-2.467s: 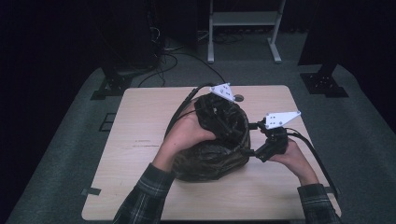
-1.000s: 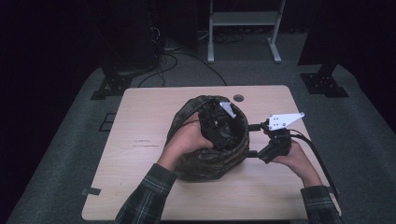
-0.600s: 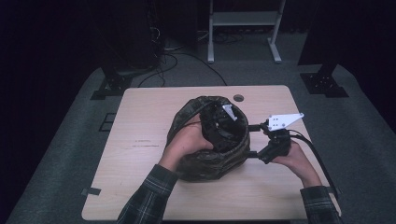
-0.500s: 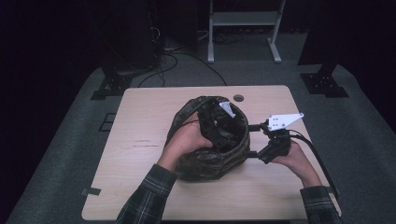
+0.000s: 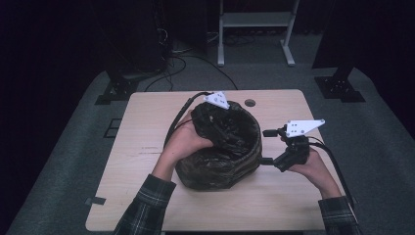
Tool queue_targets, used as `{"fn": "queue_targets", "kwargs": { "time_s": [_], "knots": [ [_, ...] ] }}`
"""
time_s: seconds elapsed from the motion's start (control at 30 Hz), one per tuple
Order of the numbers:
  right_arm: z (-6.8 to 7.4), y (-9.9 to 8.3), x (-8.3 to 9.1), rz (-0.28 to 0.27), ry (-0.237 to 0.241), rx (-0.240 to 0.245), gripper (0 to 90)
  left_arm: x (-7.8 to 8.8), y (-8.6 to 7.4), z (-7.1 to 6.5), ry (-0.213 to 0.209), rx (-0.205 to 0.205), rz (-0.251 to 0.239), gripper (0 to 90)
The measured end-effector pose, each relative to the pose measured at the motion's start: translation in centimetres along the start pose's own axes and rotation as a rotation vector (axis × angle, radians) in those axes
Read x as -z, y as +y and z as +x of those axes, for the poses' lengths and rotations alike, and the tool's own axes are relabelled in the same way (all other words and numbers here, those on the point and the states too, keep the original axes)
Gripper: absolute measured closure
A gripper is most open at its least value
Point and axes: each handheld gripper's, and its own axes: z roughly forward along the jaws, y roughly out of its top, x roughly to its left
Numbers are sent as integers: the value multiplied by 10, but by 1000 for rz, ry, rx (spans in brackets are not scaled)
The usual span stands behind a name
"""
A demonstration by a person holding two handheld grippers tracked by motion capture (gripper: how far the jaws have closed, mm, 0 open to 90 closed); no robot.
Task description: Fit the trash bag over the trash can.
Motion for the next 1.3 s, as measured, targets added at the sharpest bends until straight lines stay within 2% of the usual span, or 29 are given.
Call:
{"fn": "queue_targets", "kwargs": {
  "time_s": [0.17,0.33,0.57,0.73,0.9,0.97,1.03,1.27,1.3],
  "knots": [
    [2,-6,9,2,-19,-4,0,25,-5,-8,15,-9,-57,0],
    [3,-15,19,14,-39,-14,0,51,-21,-18,38,-13,-99,0],
    [8,-27,32,32,-56,-18,0,87,-57,-33,79,15,-159,0],
    [13,-38,40,39,-82,-30,0,102,-89,-44,98,42,-178,0],
    [19,-51,45,53,-110,-45,0,108,-121,-56,126,71,-185,0],
    [20,-57,47,56,-120,-56,0,107,-135,-59,134,79,-168,0],
    [21,-63,50,58,-130,-63,0,103,-150,-61,125,87,-171,0],
    [25,-88,55,86,-166,-92,0,86,-200,-62,130,158,-129,0],
    [26,-92,55,96,-172,-96,0,83,-206,-61,137,165,-109,0]
  ]
}}
